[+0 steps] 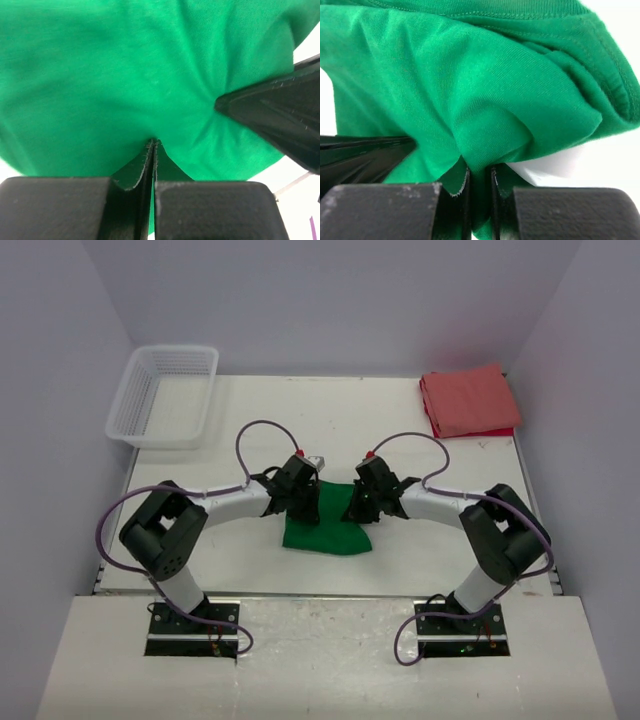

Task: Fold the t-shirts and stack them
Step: Put the neatly folded tshirt into the corner of the board with the right arm

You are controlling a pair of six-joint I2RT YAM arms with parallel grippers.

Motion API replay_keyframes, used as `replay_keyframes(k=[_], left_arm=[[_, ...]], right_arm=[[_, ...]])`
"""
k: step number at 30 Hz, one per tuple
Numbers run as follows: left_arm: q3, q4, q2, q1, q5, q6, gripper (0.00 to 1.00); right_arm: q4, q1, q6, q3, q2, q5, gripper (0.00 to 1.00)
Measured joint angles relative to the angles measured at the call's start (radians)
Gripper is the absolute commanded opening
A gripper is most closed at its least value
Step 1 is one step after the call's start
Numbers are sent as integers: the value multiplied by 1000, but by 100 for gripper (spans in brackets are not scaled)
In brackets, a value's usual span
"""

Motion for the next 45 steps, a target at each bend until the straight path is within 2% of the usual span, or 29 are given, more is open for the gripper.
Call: replay_keyframes(k=[6, 13, 18, 25, 33, 45], left_arm=[[0, -29, -88, -2, -74, 26, 0], [32, -53, -182, -2, -95, 34, 0], [35, -58, -194, -2, -88, 41, 0], [2, -61, -229, -2, -62, 42, 0], [-57, -40, -238, -2, -4, 49, 0], [-128, 14, -235, -2, 73, 55, 0]], right_arm=[[-236, 4, -142, 163, 11, 143, 0], [-460, 3, -313, 459, 61, 306, 0], [-570, -8, -402, 648, 156, 434, 0], [-674, -90, -495, 794, 254, 618, 0], [-637, -238, -684, 974, 388, 830, 0], [-388, -354, -1145, 1304, 578, 933, 0]])
